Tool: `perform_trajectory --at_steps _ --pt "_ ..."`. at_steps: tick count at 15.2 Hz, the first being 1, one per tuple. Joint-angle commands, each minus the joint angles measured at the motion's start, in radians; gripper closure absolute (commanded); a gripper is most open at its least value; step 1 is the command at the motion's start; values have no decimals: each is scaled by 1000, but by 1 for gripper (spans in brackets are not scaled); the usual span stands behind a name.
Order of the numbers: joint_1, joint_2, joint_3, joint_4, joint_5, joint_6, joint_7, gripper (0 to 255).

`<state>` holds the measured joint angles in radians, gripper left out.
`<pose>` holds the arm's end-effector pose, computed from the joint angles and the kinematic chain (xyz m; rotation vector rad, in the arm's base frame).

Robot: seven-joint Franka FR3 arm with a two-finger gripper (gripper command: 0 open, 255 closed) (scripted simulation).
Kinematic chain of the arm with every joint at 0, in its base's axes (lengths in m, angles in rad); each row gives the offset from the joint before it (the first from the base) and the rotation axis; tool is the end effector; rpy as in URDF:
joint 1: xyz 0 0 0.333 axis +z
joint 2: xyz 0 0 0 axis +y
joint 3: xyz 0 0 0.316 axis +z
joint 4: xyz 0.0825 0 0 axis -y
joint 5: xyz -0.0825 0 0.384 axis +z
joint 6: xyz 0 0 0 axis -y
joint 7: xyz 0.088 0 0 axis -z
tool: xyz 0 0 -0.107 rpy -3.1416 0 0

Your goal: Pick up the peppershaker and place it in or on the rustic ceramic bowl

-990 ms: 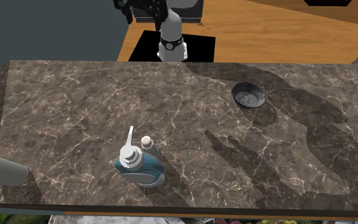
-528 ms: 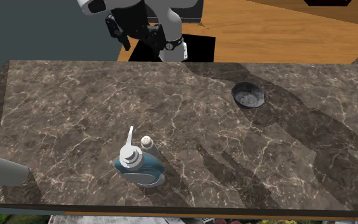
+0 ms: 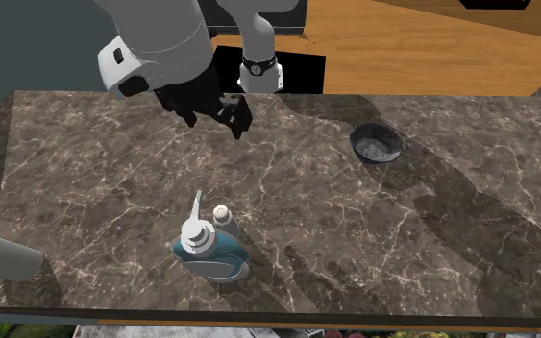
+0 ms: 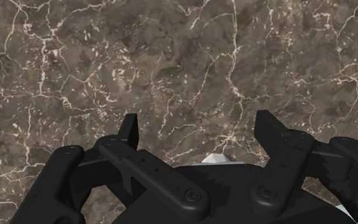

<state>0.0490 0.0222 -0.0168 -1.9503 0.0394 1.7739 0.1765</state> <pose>0.5400 0.0209 0.4507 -3.0999 0.2425 0.3141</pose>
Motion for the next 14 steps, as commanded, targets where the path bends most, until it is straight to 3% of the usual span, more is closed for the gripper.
perform_trajectory --at_steps 1,10,14 --pt "0 80 1 78 14 3 -4 0" --pt "-3 450 16 515 69 -57 -6 0" --pt "0 447 17 457 70 -2 -7 0"
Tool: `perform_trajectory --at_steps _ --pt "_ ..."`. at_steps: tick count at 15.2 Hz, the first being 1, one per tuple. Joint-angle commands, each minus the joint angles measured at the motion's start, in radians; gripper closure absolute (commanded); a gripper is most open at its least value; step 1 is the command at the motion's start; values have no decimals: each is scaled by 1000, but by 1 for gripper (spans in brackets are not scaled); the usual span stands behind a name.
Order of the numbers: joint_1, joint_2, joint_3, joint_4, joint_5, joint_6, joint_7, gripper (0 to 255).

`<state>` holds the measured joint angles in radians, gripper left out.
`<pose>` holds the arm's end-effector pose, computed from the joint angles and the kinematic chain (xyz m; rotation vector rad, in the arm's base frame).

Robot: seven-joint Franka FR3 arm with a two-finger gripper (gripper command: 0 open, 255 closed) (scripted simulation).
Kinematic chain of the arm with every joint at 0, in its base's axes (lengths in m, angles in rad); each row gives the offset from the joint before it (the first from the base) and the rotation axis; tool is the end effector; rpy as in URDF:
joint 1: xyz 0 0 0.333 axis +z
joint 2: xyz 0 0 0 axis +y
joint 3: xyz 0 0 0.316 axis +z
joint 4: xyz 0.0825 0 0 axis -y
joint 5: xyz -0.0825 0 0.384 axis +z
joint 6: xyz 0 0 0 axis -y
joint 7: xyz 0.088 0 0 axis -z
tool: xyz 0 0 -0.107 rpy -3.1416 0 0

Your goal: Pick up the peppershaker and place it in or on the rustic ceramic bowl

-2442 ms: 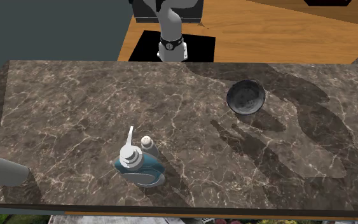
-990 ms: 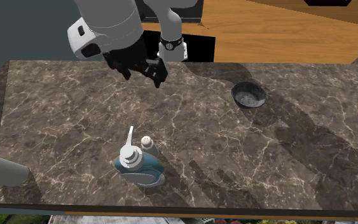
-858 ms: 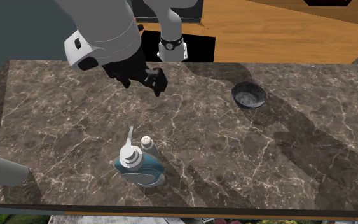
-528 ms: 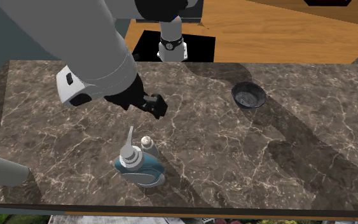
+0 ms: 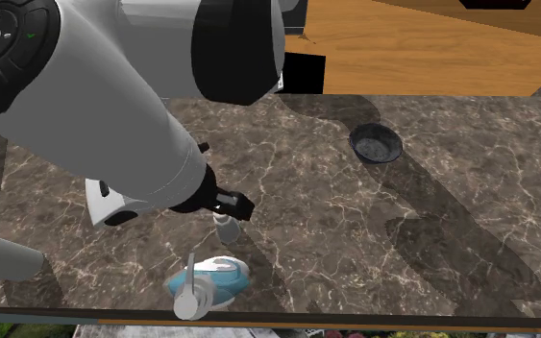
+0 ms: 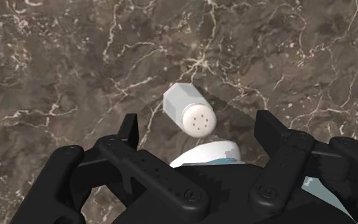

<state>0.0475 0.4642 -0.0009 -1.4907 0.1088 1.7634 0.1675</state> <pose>0.6672 0.0408 0.3899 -3.0344 0.2310 0.3076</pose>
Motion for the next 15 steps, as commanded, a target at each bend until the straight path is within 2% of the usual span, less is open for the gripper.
perform_trajectory --at_steps 1,4,11,12,15 --pt "3 5 1 -16 1 22 1 0" --pt "5 6 2 -49 2 56 0 0" --pt "5 6 2 -49 2 56 0 0" --pt "5 6 2 -49 2 56 0 255" --pt "5 6 2 -49 2 56 0 255"
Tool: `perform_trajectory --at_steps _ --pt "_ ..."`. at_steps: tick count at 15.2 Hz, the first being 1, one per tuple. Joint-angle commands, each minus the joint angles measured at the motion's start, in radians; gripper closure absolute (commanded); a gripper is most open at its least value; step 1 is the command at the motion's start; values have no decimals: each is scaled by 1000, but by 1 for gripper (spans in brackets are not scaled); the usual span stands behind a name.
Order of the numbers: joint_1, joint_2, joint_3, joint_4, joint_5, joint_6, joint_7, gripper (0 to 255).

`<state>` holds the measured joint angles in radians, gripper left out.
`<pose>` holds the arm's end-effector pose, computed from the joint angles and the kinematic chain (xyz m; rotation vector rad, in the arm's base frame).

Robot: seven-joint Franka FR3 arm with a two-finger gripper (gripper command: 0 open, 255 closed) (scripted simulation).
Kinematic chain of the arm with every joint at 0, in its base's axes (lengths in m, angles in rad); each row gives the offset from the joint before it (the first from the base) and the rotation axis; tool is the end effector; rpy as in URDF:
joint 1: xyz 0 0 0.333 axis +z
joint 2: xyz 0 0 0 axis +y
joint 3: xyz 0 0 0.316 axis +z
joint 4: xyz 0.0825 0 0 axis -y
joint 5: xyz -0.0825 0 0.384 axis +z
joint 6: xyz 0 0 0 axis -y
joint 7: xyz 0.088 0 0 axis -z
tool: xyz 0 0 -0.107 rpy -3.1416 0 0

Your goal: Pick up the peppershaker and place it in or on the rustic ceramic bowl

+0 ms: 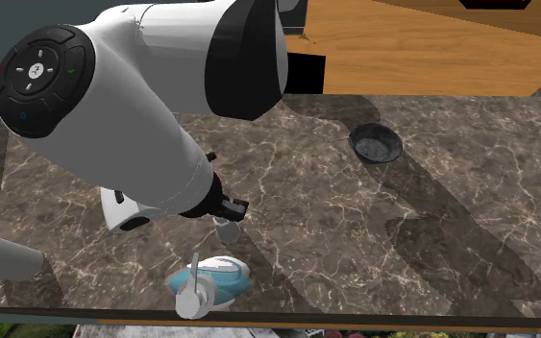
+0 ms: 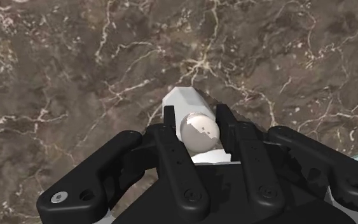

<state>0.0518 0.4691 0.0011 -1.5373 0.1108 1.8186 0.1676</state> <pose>0.6647 0.0442 0.3692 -3.0342 0.2312 0.3025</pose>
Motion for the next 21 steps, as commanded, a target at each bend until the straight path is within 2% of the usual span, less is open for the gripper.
perform_trajectory --at_steps 1,6,21 --pt "0 2 0 -1 0 0 0 255" --pt "0 1 0 -2 0 1 0 255" --pt "-2 -38 0 140 -3 -180 17 255"
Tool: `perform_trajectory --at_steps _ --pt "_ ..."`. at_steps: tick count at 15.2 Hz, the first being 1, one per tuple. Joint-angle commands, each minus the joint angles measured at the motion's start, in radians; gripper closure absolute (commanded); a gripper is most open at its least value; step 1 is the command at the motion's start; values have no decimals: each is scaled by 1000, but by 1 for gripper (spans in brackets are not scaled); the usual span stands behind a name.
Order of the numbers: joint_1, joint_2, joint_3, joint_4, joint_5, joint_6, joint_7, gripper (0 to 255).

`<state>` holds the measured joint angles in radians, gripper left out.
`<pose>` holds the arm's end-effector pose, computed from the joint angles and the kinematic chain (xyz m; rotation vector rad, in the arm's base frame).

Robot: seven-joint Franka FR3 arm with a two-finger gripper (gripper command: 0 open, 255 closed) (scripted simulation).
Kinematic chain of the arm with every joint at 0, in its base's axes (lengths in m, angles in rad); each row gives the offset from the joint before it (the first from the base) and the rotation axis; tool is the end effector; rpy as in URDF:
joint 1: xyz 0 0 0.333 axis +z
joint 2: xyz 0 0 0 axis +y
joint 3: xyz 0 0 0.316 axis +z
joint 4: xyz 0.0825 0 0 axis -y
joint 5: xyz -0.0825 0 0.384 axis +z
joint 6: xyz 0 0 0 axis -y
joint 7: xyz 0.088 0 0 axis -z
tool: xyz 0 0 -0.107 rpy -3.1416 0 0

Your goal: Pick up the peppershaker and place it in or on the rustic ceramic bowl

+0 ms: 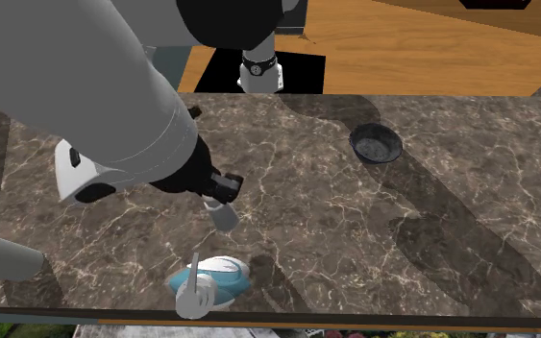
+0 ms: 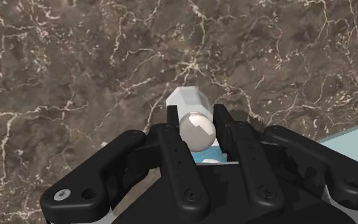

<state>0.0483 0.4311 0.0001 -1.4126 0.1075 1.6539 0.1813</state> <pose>0.6641 0.0428 0.4404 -3.0340 0.2311 0.3063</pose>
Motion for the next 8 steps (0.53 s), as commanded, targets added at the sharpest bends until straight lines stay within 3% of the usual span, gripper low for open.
perform_trajectory --at_steps 1,8 --pt "1 -1 1 28 0 -29 5 255" --pt "0 1 1 125 -1 -123 14 255"
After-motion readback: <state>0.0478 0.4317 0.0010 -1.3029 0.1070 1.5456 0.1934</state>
